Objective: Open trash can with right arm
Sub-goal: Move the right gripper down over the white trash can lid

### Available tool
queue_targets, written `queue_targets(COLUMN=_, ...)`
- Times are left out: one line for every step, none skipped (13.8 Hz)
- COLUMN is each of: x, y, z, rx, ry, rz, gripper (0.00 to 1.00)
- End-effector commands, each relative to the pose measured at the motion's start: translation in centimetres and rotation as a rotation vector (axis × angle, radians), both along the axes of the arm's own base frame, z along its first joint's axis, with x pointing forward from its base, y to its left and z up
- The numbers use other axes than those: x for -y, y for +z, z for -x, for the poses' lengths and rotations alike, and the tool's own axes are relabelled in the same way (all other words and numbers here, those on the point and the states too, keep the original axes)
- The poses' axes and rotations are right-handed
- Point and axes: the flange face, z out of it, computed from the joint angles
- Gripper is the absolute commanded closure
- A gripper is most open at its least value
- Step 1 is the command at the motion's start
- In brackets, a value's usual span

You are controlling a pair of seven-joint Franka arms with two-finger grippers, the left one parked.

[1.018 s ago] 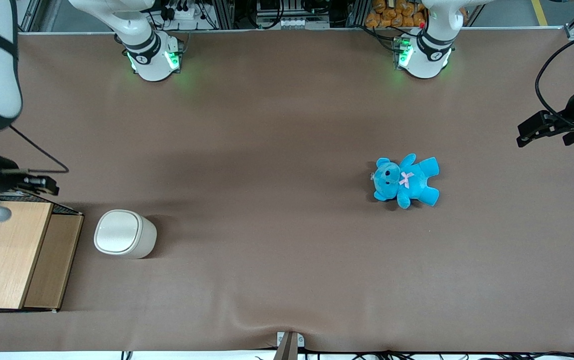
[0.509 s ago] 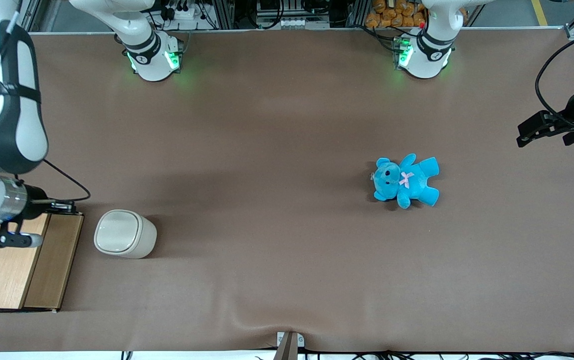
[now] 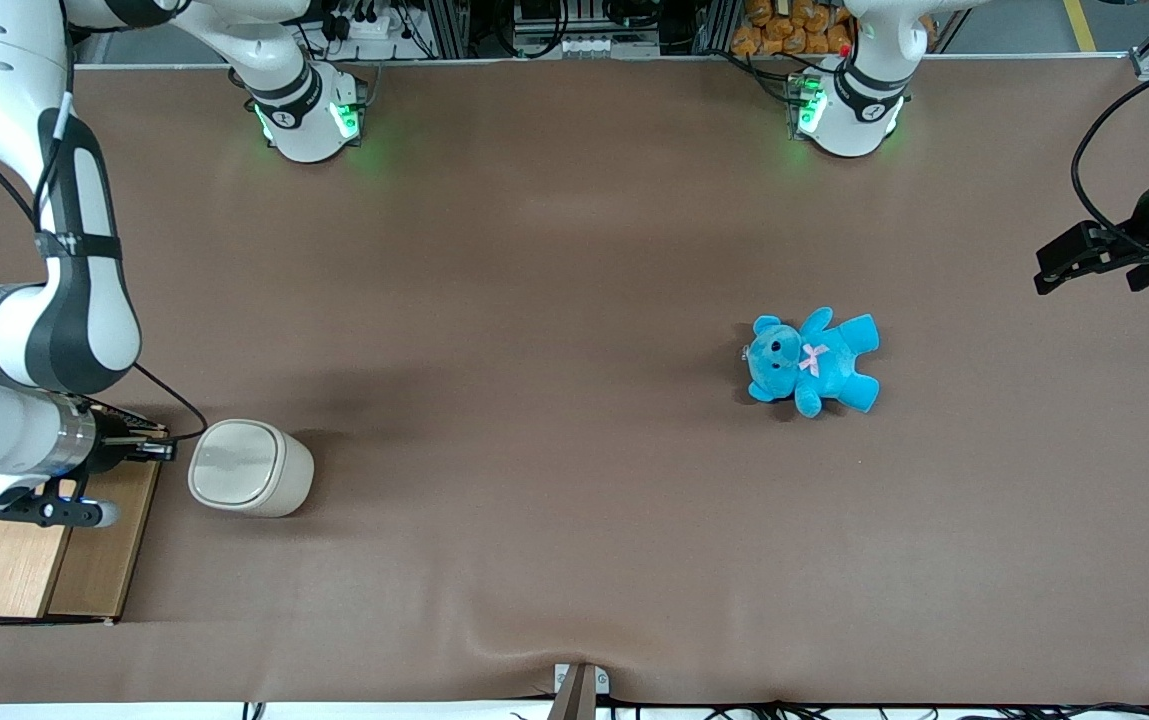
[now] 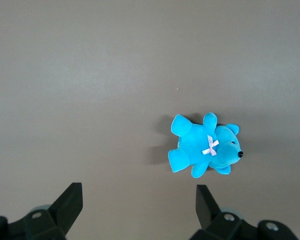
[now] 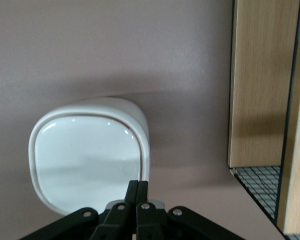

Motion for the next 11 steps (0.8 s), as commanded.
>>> queue_targets(x=0.0, y=-0.8, z=-1.0, rx=0.027, ry=-0.018, rz=-0.012, gripper=1.0)
queue_targets(x=-0.3, y=-1.4, z=-1.1, rx=0.022, ry=-0.014, rz=-0.014, gripper=1.0)
queue_targets(x=-0.5, y=-1.8, z=-1.2, rx=0.024, ry=-0.014, rz=-0.016, gripper=1.0)
queue_targets(x=-0.5, y=-2.3, z=-1.2, rx=0.021, ry=-0.016, rz=-0.018, gripper=1.0)
queue_targets(x=-0.5, y=-3.0, z=-1.0, rx=0.013, ry=-0.016, rz=-0.018, gripper=1.0)
queue_targets(x=-0.6, y=-3.4, z=-0.9, rx=0.016, ry=-0.015, rz=-0.017, gripper=1.0)
queue_targets(x=-0.6, y=-3.7, z=-0.8, rx=0.013, ry=-0.016, rz=-0.017, gripper=1.0)
queue_targets(x=-0.7, y=-3.9, z=-0.7, rx=0.01, ry=-0.017, rz=-0.019, gripper=1.0)
queue_targets(x=-0.8, y=-3.9, z=-0.7, rx=0.009, ry=-0.017, rz=-0.022, gripper=1.0)
queue_targets(x=-1.0, y=-3.9, z=-0.7, rx=0.01, ry=-0.021, rz=-0.034, gripper=1.0)
queue_targets(x=-1.2, y=-4.0, z=-0.7, rx=0.007, ry=-0.023, rz=-0.039, gripper=1.0)
